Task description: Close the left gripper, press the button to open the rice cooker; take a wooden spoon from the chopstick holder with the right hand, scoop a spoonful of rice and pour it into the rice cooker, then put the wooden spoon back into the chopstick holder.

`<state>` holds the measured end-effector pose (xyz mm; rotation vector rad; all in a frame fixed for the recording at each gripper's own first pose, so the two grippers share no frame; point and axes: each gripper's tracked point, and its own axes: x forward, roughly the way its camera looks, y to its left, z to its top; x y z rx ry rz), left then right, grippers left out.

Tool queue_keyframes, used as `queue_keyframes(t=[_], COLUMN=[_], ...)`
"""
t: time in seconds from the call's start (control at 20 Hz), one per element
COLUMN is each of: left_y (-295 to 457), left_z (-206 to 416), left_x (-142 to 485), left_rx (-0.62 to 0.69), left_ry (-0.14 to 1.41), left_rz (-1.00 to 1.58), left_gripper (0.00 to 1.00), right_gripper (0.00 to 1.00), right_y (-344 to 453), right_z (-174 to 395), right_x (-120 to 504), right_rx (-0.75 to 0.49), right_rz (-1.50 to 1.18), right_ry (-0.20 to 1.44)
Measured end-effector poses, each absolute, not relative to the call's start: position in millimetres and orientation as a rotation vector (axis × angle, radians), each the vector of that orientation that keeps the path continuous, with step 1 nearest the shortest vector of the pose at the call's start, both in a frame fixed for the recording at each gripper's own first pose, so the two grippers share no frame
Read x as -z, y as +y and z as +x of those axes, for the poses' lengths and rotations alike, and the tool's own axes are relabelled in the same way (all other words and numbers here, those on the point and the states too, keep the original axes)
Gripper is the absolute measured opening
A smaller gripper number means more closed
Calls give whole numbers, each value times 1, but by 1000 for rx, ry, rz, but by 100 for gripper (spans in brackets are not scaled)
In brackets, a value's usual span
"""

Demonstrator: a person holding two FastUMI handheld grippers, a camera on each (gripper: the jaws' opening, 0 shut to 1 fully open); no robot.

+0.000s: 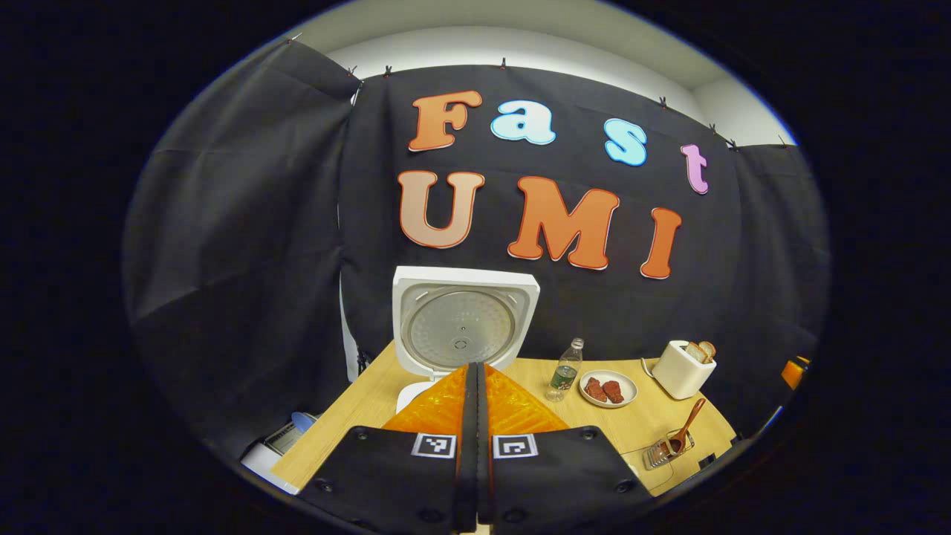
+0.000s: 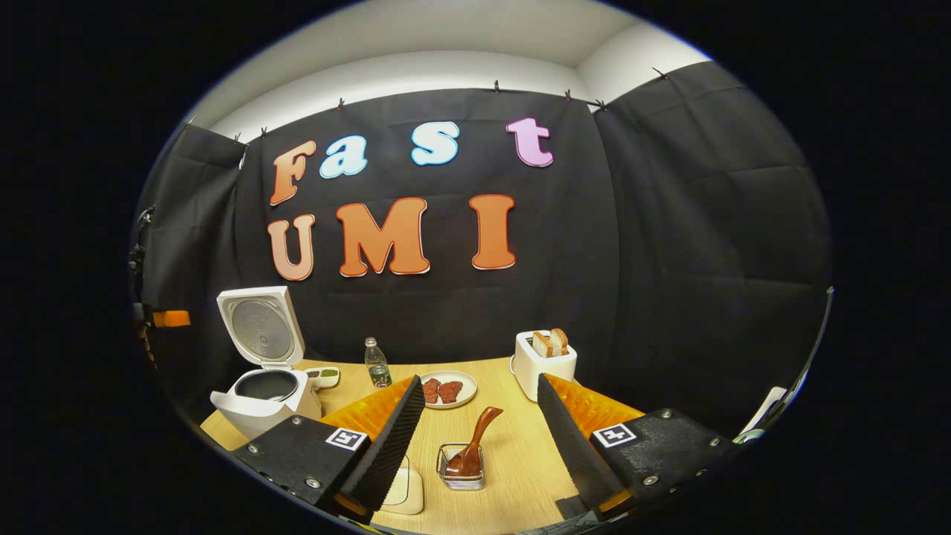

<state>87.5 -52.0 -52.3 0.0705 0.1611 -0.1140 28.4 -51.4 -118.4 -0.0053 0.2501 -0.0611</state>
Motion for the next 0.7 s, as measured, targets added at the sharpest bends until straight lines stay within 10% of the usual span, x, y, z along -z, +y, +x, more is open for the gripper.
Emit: queue_keyframes(t=[0.25,0.45,0.7], left_y=[-28,-22,-12], left_z=[65,52,44], left_x=[20,15,19], left_rx=[44,39,15], left_ry=[92,73,83], left_rz=[64,68,51], left_gripper=[5,77,92], right_gripper=[94,93,94], right_y=[-47,-55,-57], right_z=[53,77,107], right_x=[164,217,265], right_rx=[22,32,23], right_rz=[71,84,141], right_ry=[353,486,593])
